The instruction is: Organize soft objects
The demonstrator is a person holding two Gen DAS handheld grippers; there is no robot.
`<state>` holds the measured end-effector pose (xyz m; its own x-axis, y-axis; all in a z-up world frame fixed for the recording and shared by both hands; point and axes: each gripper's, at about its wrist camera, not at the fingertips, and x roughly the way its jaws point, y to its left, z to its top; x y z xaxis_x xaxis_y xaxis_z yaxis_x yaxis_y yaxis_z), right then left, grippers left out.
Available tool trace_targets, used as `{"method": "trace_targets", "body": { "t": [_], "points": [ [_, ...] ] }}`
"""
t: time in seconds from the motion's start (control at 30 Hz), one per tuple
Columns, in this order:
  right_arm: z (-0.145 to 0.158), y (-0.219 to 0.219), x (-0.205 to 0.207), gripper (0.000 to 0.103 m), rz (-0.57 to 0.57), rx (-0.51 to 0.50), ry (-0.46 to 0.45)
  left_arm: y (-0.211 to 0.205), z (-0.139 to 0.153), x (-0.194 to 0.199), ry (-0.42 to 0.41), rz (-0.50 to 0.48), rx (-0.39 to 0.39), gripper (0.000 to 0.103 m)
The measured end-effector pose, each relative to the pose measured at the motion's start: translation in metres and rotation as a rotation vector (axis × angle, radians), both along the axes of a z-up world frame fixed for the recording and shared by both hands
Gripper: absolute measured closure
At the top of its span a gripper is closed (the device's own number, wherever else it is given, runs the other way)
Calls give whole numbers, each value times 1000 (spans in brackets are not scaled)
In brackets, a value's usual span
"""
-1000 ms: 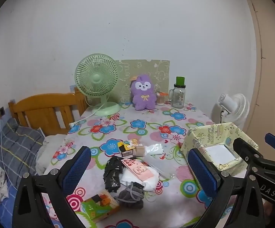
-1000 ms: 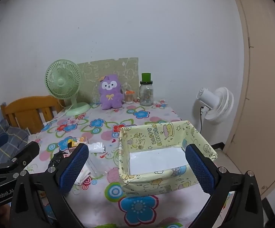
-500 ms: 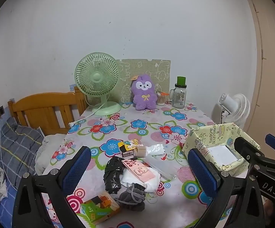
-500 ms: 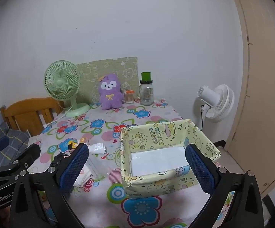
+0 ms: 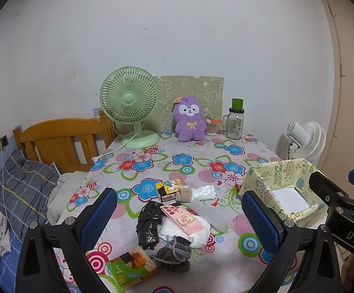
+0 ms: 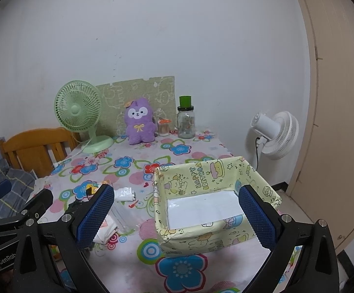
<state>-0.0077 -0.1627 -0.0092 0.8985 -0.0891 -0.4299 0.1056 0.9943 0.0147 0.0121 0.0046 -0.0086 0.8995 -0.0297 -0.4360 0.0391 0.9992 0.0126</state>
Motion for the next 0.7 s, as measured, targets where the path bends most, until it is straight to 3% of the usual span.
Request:
{"method": "trace_targets", "body": {
  "t": [0.7],
  "points": [
    [-1, 3, 1, 1, 14, -5, 5, 4, -4, 1, 9, 0, -13, 1]
  ]
}}
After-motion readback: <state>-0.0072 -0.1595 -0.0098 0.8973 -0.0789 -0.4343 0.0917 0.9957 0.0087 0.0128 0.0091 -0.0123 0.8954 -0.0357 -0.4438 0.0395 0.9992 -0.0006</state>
